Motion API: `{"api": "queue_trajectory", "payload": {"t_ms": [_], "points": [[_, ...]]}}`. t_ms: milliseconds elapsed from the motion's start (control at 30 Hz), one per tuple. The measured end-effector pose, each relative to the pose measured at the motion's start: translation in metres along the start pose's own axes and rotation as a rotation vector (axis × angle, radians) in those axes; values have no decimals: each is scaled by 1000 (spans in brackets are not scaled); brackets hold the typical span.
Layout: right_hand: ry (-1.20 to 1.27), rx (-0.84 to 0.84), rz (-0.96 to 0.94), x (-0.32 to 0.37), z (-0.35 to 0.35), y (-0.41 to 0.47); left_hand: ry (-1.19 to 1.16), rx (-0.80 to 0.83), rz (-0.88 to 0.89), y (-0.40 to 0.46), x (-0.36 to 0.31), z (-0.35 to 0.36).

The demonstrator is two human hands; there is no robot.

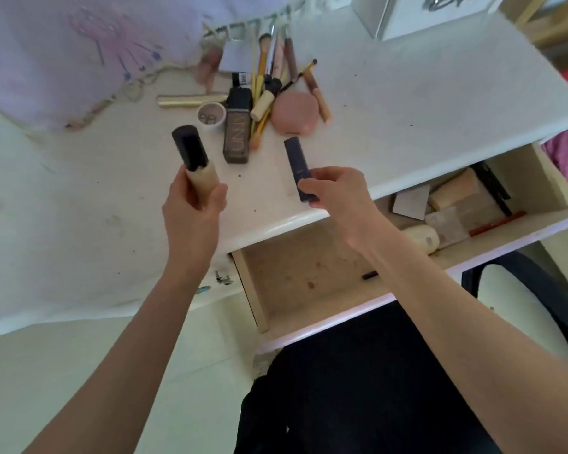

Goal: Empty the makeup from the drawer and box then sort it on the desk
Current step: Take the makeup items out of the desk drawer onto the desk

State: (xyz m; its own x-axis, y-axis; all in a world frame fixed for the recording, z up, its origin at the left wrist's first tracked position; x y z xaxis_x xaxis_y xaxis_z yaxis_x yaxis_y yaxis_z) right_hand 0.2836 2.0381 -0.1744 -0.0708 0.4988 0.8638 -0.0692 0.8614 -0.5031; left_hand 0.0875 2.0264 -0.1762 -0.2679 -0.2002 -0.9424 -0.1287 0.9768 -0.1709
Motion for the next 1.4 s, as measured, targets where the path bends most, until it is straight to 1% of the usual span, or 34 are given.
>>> {"api": "queue_trajectory", "payload": {"t_ms": [67,100,200,267,400,500,600,700,767,933,1033,1067,1133,1200,1300,1400], "points": [[-257,-48,-17,11,9,16,-45,-71,-24,21,11,-14],[-341,-77,-35,15,13,25,-50,-89,-25,29,15,-19],[-490,-146,-88,22,23,48,-29,-84,16,54,20,-26],[-545,-185,-121,20,32,61,1,-67,37,69,19,-26],[-561,-273,-220,24,44,77,42,-58,71,97,16,-22],[-498,-317,-208,33,48,93,34,-81,102,113,10,-20],[-451,-332,-204,41,52,107,27,-107,131,131,7,-20],[-434,-324,-240,41,57,112,88,-158,148,146,6,-24],[-434,-294,-270,39,58,111,127,-170,129,152,8,-27],[-640,-237,-341,27,54,97,308,-78,100,136,19,-31],[-893,-186,-354,4,47,79,451,-19,74,99,27,-29],[-997,-171,-385,-5,46,72,553,7,81,84,31,-26],[-1154,-147,-414,-20,40,57,832,96,126,57,38,-16],[-1224,-92,-352,-31,33,42,1040,187,118,34,45,-4],[-1307,-20,-316,-46,19,14,1143,253,38,12,49,7],[-1335,57,-302,-64,2,-11,1166,288,13,-5,51,16]]}}
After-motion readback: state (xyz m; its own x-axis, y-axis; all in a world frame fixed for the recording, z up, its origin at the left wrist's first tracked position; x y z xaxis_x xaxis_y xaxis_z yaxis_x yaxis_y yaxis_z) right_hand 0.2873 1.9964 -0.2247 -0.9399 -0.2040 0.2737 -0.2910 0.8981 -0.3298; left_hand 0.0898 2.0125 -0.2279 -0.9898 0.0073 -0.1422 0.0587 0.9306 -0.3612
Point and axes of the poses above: each hand's wrist, its own y-axis towards the middle knuckle, its own z-axis out of the palm, x = y × z, the point moved 4 cm from there along y, towards the middle knuckle, and after that the axes turned 13 degrees about x, right-handed, at the moved point
